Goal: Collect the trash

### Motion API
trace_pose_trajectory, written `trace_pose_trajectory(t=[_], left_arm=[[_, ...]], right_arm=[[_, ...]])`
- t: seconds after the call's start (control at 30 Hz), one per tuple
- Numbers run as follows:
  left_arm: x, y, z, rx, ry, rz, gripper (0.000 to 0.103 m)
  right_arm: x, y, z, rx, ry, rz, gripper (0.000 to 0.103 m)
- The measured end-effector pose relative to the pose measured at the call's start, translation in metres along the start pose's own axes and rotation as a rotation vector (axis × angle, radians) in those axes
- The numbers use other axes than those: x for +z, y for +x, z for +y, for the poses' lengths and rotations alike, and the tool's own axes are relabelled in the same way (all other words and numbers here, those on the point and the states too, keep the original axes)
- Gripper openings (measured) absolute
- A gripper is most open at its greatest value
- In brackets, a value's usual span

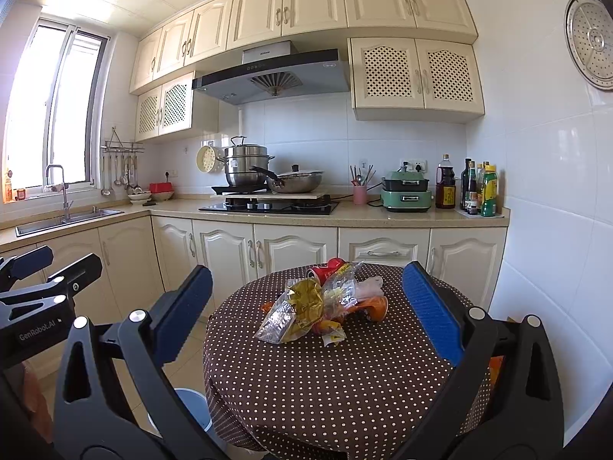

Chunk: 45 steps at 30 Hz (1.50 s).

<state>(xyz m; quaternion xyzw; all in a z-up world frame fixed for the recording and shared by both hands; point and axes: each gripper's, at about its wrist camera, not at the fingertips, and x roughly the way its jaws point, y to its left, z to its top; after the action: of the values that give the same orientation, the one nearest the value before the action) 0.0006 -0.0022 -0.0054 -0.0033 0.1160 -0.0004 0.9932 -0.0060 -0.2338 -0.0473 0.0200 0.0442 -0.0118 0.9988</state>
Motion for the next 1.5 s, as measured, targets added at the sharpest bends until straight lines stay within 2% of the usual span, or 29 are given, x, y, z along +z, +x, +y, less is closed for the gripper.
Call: trace_pose_trajectory(t=[1.5], left_arm=[[-0.0057, 0.0031, -0.0041, 0.0, 0.003, 0.003, 0.086]], right_arm=[[-0.002, -0.0001, 0.001, 0.002, 0.001, 0.003, 0.097]])
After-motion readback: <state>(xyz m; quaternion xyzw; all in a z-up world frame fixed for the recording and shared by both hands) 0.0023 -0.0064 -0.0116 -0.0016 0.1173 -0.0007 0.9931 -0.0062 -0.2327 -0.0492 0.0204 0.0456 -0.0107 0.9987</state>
